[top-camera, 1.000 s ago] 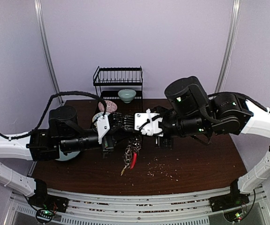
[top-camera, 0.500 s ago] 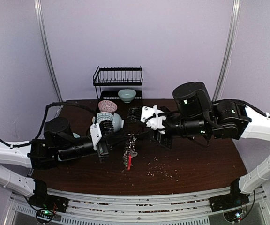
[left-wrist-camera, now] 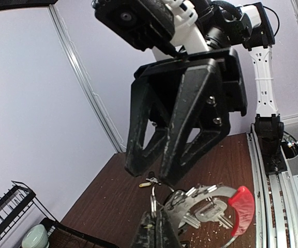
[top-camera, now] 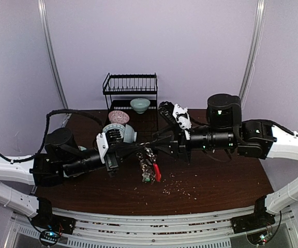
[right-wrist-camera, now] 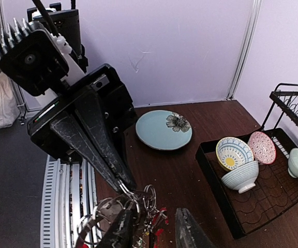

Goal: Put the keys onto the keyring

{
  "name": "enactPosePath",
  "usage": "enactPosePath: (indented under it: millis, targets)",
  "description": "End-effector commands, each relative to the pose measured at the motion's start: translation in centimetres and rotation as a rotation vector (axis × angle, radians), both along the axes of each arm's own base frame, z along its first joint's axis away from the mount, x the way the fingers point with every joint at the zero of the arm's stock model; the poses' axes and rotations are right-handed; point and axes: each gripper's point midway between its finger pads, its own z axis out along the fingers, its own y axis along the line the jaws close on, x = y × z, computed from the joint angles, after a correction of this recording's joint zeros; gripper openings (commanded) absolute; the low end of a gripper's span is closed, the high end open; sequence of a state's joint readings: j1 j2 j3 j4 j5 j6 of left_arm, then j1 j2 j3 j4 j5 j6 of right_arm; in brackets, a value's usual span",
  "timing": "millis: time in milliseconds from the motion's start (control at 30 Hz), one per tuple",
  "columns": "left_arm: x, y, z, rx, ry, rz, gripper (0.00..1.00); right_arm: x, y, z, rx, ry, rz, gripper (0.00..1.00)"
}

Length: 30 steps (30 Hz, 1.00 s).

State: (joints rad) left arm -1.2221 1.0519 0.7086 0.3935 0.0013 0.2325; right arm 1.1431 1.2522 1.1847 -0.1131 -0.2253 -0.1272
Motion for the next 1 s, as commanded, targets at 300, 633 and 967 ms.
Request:
enactPosePath:
  millis: [300, 633, 967]
  targets:
    - [-0.5, 1.0, 3.4, -0.112, -0.055, -0.001, 0.0, -0.6, 0.8, 1.1, 0.092, 0.089, 0.059, 0.24]
    - [-0.5, 1.0, 3.4, -0.116, -0.062, -0.001, 0.0, -0.6, 1.4, -0.1, 0.058, 0.114, 0.07, 0.17]
    - [-0.8, 1.6, 4.0, -0.161, -0.073, -0.006, 0.0, -0.5, 1.3, -0.7, 0.032, 0.115, 0.068, 0.0]
